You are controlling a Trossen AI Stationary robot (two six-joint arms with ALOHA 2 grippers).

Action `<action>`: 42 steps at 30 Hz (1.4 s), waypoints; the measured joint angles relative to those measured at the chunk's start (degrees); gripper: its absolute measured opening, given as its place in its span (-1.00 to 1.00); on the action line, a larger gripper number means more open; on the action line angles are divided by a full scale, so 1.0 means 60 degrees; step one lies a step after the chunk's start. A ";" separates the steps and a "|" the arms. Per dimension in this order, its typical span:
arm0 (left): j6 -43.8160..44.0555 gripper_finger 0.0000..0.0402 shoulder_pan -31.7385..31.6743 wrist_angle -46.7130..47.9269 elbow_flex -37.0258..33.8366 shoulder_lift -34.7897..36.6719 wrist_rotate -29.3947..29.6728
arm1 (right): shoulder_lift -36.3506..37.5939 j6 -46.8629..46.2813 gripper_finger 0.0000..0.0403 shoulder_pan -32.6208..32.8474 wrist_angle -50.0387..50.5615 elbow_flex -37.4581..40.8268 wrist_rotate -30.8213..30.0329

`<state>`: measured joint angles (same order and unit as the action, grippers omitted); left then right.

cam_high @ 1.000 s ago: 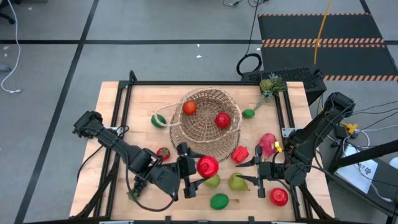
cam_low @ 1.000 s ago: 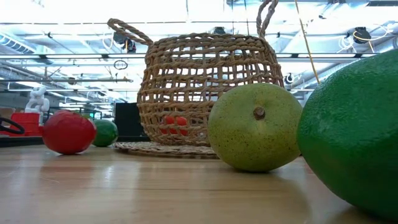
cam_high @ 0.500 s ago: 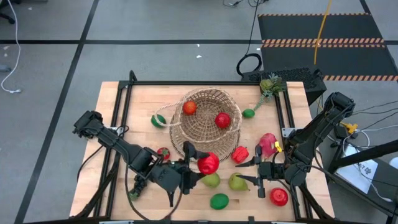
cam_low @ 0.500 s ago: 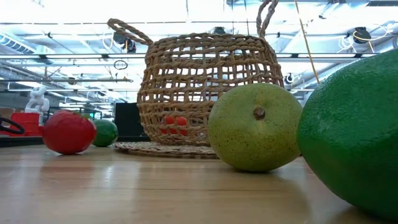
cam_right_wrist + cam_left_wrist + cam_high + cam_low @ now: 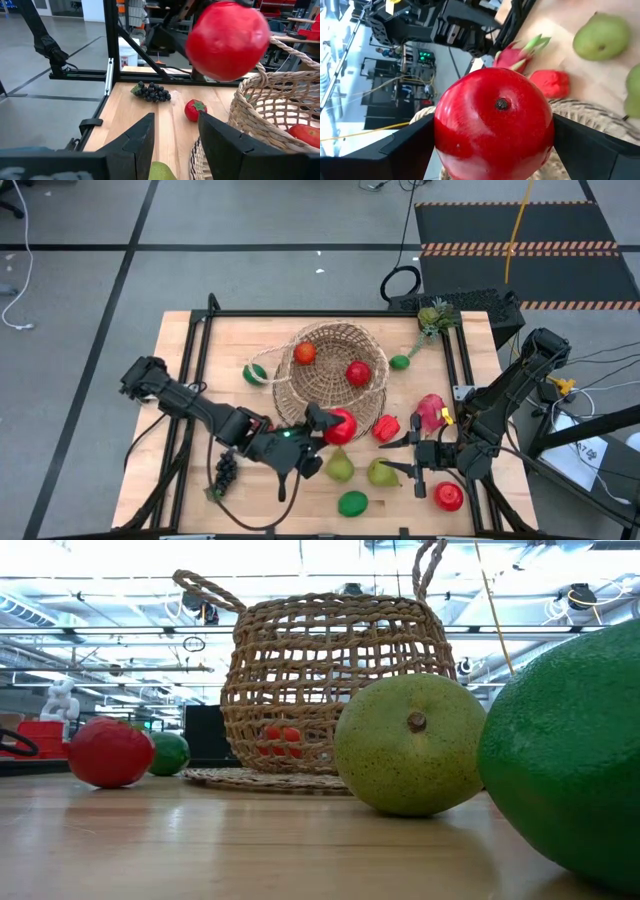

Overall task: Build produce basket
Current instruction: Put the left red apple into the basket

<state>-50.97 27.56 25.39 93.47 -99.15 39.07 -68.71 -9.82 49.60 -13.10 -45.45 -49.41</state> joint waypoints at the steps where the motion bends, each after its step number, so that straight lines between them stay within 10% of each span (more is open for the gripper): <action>1: -0.0002 0.82 -0.0049 0.0004 0.0000 0.0000 0.0001 | 0.0000 0.0000 -0.26 -0.0004 0.0017 0.0000 0.0000; 42: 0.4541 0.82 -0.0850 0.0004 0.0000 -0.0007 -0.0037 | 0.0000 0.0033 -0.26 -0.0004 0.0028 0.0000 0.0004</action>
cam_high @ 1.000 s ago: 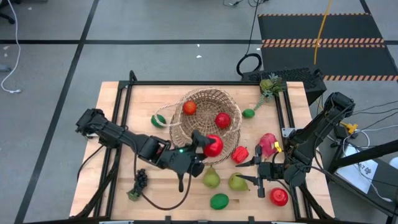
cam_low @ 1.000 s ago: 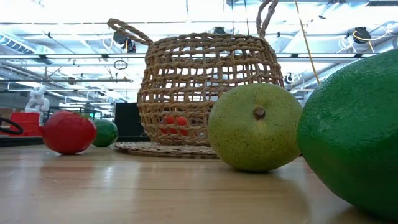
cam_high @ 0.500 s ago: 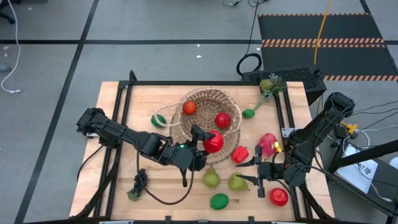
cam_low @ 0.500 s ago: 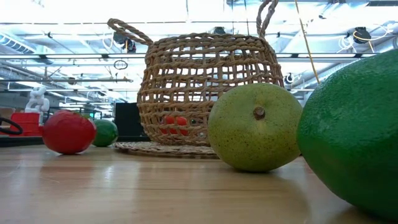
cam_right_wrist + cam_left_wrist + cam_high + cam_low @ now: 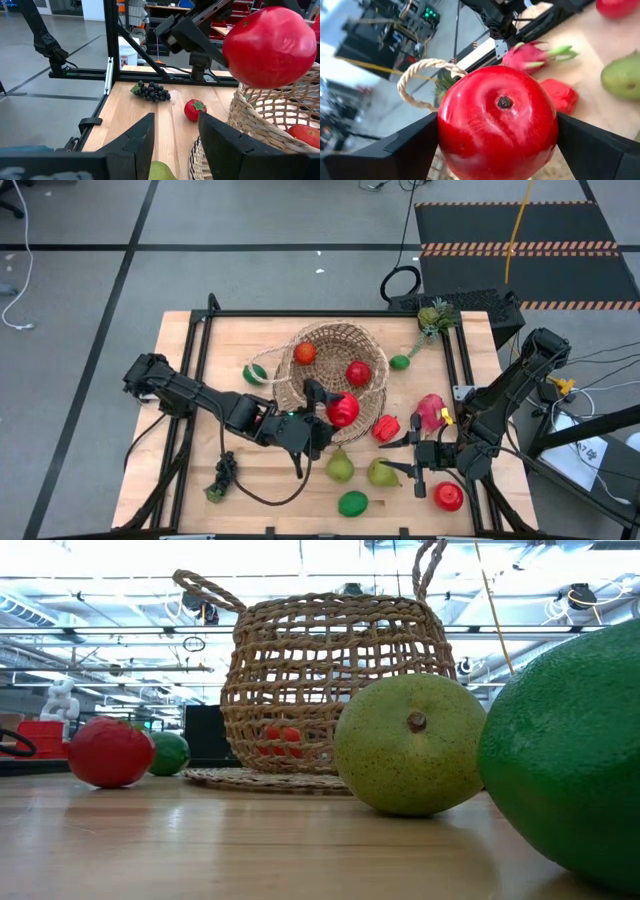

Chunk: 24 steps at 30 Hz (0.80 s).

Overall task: Build produce basket
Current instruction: Put the left red apple into the basket

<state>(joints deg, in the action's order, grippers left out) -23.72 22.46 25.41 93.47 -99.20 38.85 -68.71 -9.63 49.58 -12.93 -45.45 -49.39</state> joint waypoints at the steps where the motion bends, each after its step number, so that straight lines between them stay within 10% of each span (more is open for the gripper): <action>1: 0.0381 0.82 0.0000 0.0000 0.0000 0.0000 -0.0001 | 0.0000 0.0000 -0.26 0.0000 0.0000 0.0000 0.0000; 24: 1.0789 0.85 0.0000 -0.0094 0.0000 0.0000 -0.0204 | 0.0000 -0.0006 -0.26 0.0000 0.0000 0.0000 0.0000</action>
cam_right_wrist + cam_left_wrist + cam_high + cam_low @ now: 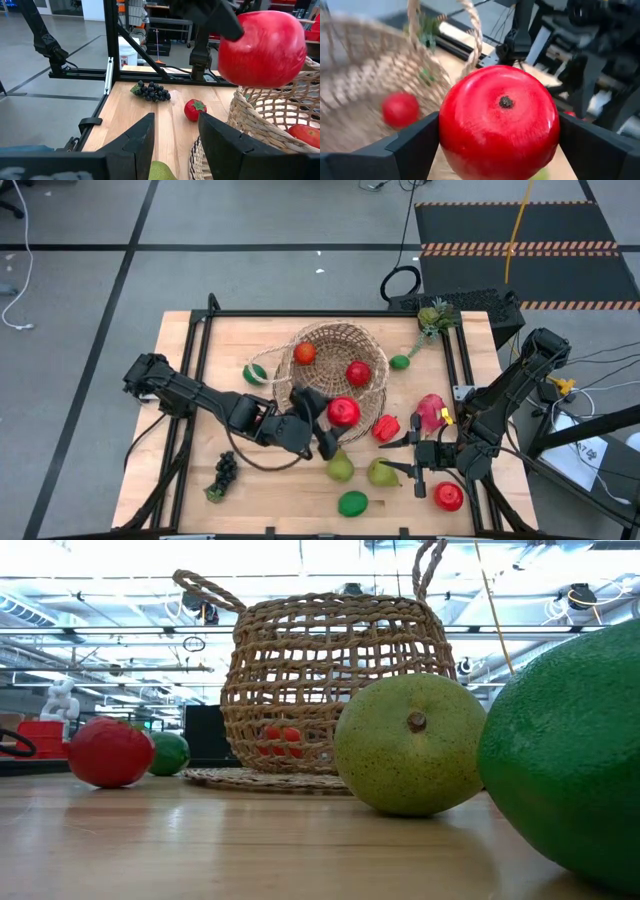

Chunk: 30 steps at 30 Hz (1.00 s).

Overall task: Build produce basket
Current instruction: Put the left red apple into the basket

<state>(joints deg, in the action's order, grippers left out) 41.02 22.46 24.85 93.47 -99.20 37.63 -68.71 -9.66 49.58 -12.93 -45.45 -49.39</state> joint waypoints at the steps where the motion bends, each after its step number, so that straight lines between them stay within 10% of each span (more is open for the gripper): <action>1: 0.0592 0.86 0.0000 -0.0062 0.0000 0.0000 -0.0091 | 0.0000 0.0006 -0.26 0.0001 -0.0004 0.0000 0.0000; 7: 0.2476 0.90 0.0004 -0.0733 0.0000 0.0000 -0.0443 | 0.0000 0.0061 -0.26 0.0000 -0.0004 0.0004 0.0000; 30: 0.2181 0.90 0.0000 -0.0898 0.0000 0.0000 -0.0775 | 0.0000 -0.0444 -0.26 0.0392 0.0495 0.0004 0.0532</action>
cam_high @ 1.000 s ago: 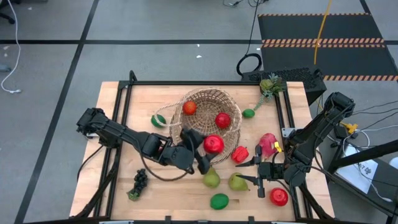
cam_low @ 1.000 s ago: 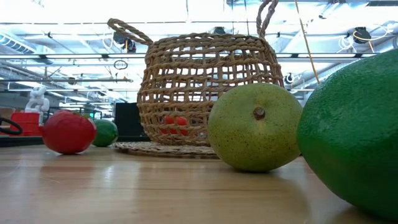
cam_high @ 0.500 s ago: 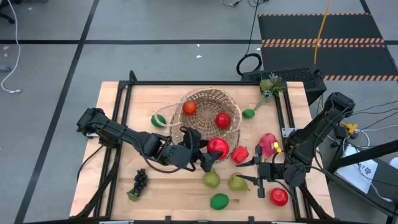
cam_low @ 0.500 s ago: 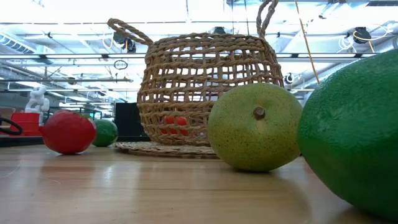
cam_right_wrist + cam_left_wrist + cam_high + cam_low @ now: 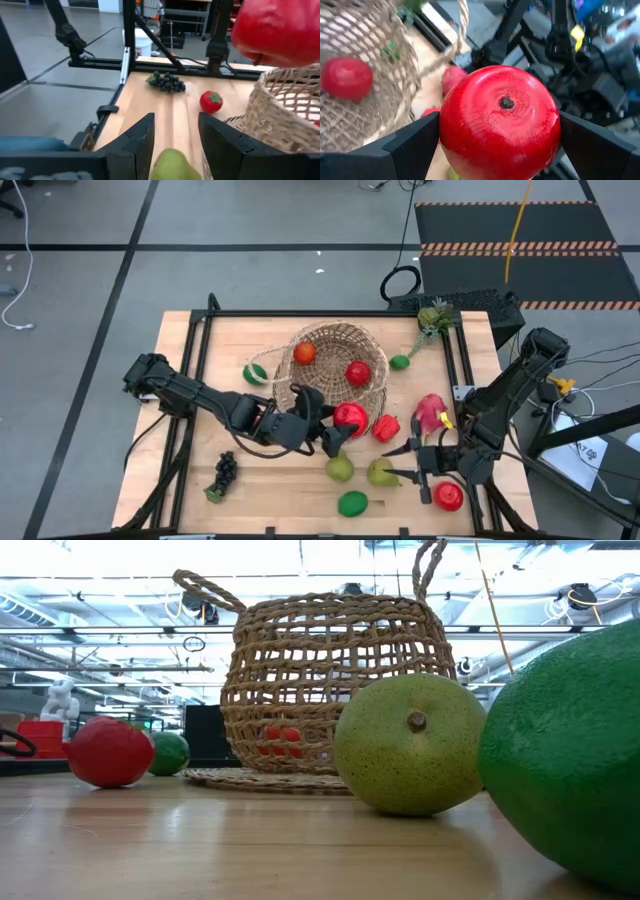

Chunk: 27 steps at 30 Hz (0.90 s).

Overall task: Build produce basket
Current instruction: Put the left red apple into the basket

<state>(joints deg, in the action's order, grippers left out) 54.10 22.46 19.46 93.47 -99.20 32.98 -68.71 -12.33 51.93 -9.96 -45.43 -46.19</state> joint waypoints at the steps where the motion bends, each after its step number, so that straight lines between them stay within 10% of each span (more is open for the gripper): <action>1: -0.0280 0.91 0.0000 0.0048 0.0000 -0.0001 -0.0043 | 0.0000 -0.0055 -0.26 0.0067 0.0003 0.0000 0.0004; 9: -0.3093 0.92 -0.0055 0.0004 0.0000 -0.0004 -0.0074 | 0.0000 -0.0159 -0.26 0.0756 0.0011 0.0000 0.0004; 27: -0.4027 0.92 -0.0328 0.0066 0.0000 -0.0004 -0.0082 | 0.0000 0.0334 -0.26 0.1113 0.0015 0.0000 -0.0055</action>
<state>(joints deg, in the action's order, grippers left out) 29.94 20.49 19.85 93.47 -99.22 32.49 -68.71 -10.32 58.61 -9.87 -45.43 -46.52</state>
